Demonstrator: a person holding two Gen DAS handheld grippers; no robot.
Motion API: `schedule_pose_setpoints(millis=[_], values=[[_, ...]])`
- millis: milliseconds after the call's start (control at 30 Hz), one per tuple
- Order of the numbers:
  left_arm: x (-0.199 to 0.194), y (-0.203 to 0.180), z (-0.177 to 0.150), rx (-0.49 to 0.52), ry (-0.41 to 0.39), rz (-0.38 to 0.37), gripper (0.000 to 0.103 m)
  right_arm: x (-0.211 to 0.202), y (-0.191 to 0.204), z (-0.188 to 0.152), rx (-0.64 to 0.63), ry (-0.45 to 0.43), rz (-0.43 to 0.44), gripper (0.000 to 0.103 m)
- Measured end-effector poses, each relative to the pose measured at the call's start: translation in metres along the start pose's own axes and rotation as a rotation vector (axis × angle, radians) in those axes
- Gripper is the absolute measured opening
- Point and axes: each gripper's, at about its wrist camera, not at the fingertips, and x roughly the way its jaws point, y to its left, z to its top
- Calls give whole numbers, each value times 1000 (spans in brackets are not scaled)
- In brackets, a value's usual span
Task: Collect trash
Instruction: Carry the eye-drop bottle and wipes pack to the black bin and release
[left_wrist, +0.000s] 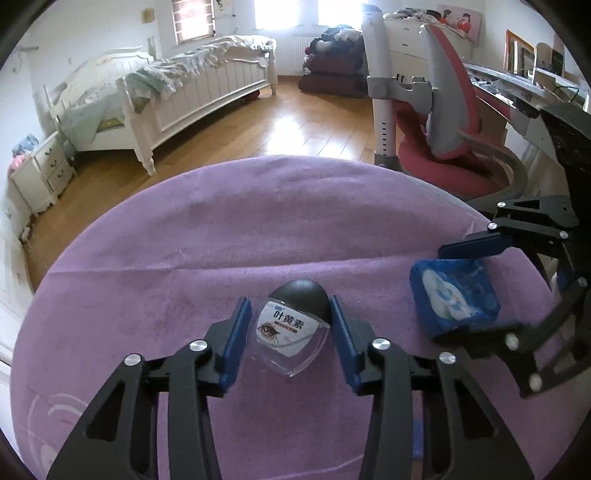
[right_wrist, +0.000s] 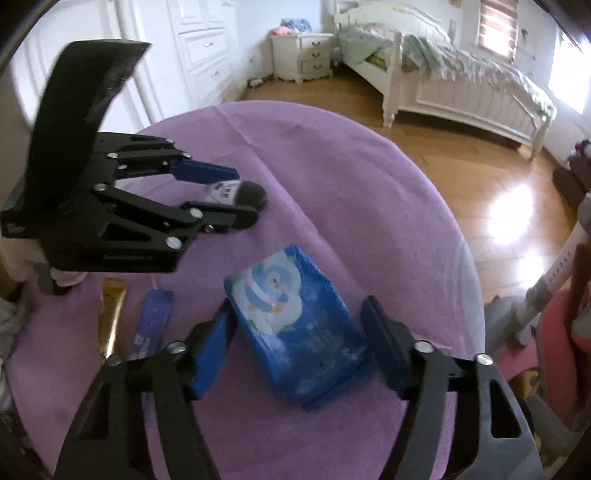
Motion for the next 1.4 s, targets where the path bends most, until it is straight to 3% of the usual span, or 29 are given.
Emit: schedule_pose_setpoints(millis=[200,433,600,733,1033,1400], values=[[-3,1,0,-18,-17,-6,43,-4,-19,-1,158,-39,45,49],[-35,-23,0,-66,-114,-78,43,-59,-46,-30,430,-254,151,47],[-60,-74,13,-69,-199,-184,43,-110,-66,-65,584,-431,74,47],[-66,-121,26,-43,-238,-256,43,-143,-85,-99,686,-522,-20,48],[-46,-203,51,-30,-238,-388,43,-206,-132,-189,834,-616,-193,48],[-23,-267,57,16,-194,-444,43,-218,-171,-253,945,-637,-271,48]])
